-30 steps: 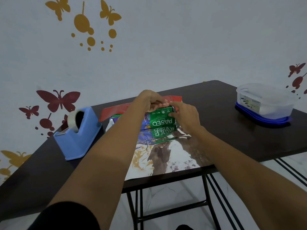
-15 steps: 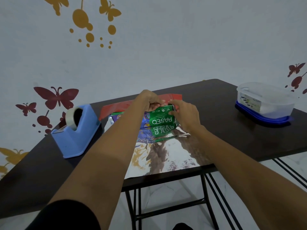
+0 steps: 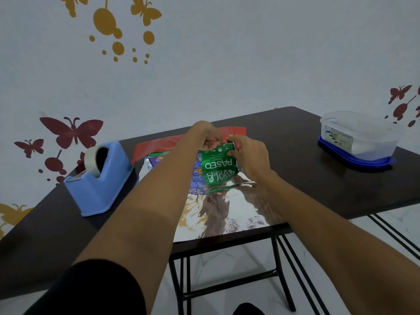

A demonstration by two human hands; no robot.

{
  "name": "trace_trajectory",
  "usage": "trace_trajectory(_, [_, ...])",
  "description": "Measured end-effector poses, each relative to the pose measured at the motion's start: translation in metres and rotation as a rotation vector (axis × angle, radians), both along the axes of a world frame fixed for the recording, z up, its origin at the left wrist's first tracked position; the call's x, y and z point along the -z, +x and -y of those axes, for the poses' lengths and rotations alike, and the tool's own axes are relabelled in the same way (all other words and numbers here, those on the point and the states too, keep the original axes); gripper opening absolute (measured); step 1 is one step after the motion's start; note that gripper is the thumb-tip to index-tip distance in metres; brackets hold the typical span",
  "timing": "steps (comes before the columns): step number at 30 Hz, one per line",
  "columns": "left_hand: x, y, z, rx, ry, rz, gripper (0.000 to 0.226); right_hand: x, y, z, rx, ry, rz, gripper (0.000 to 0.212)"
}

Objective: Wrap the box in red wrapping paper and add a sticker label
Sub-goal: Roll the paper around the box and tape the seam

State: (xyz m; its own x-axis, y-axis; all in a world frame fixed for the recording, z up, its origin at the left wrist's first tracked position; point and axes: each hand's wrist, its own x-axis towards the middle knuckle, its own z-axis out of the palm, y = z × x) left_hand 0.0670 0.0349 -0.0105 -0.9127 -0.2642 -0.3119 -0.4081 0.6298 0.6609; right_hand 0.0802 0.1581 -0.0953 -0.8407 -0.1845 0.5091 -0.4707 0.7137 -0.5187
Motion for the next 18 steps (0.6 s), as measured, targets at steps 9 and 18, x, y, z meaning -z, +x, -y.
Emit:
trace_trajectory(9, [0.002, 0.015, 0.010, 0.051, 0.032, -0.103, 0.029, 0.000, 0.000, -0.001, -0.001, -0.020, 0.007, 0.040])
trace_trajectory(18, [0.033, 0.037, 0.024, 0.260, -0.314, -0.538, 0.023, 0.004, -0.004, -0.002, -0.026, -0.043, -0.005, 0.038])
